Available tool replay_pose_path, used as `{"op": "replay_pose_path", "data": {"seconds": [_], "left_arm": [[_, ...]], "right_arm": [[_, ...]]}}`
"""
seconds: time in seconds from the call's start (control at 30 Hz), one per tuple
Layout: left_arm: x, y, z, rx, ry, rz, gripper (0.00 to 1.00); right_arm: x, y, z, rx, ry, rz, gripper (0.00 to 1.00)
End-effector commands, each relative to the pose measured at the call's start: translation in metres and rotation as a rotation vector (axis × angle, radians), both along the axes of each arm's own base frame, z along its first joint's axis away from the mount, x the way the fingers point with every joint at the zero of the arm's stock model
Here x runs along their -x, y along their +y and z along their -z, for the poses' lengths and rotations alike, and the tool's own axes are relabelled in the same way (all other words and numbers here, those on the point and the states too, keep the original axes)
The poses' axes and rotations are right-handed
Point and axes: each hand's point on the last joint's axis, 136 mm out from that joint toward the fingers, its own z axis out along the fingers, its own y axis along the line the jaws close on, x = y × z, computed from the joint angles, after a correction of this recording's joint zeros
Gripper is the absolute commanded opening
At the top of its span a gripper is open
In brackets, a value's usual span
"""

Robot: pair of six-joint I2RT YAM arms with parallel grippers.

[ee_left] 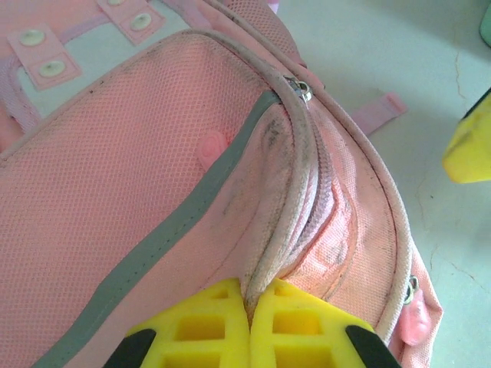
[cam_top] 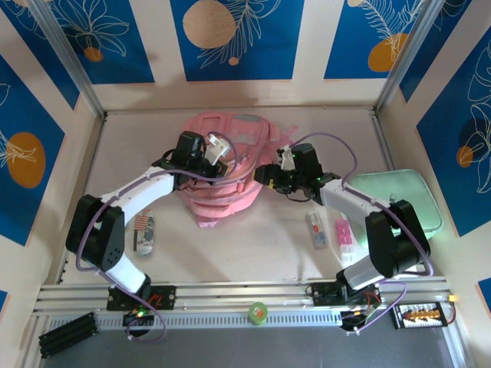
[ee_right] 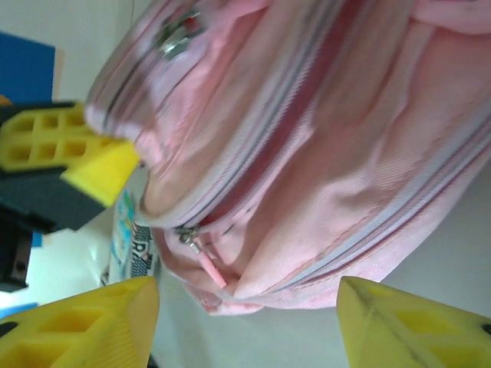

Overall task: Pack the student bag
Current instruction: Unzip the student bag at the top-center of the table.

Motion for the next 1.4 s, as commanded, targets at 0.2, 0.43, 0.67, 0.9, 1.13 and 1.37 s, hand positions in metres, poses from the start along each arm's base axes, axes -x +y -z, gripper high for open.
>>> {"op": "replay_pose_path", "data": {"seconds": [0.2, 0.43, 0.67, 0.9, 1.13, 1.37], "left_arm": [[0.011, -0.014, -0.031, 0.067, -0.086, 0.101, 0.0], [0.015, -0.016, -0.027, 0.067, -0.073, 0.12, 0.0], [0.016, -0.016, -0.024, 0.057, -0.066, 0.128, 0.0], [0.032, -0.024, -0.017, 0.067, 0.002, 0.19, 0.07], [0.036, -0.011, -0.023, 0.089, -0.033, 0.092, 0.35], [0.036, 0.018, -0.022, 0.167, 0.112, -0.263, 0.58]], "right_arm": [[-0.032, 0.029, -0.02, -0.239, 0.195, 0.021, 0.66], [-0.045, 0.042, -0.019, -0.264, 0.225, 0.013, 0.66], [-0.049, 0.052, -0.023, -0.283, 0.227, -0.019, 0.66], [-0.055, 0.061, -0.02, -0.277, 0.316, 0.005, 0.67], [-0.052, 0.076, -0.015, -0.215, 0.355, -0.02, 0.51], [-0.047, 0.081, -0.022, -0.14, 0.303, -0.01, 0.3]]}}
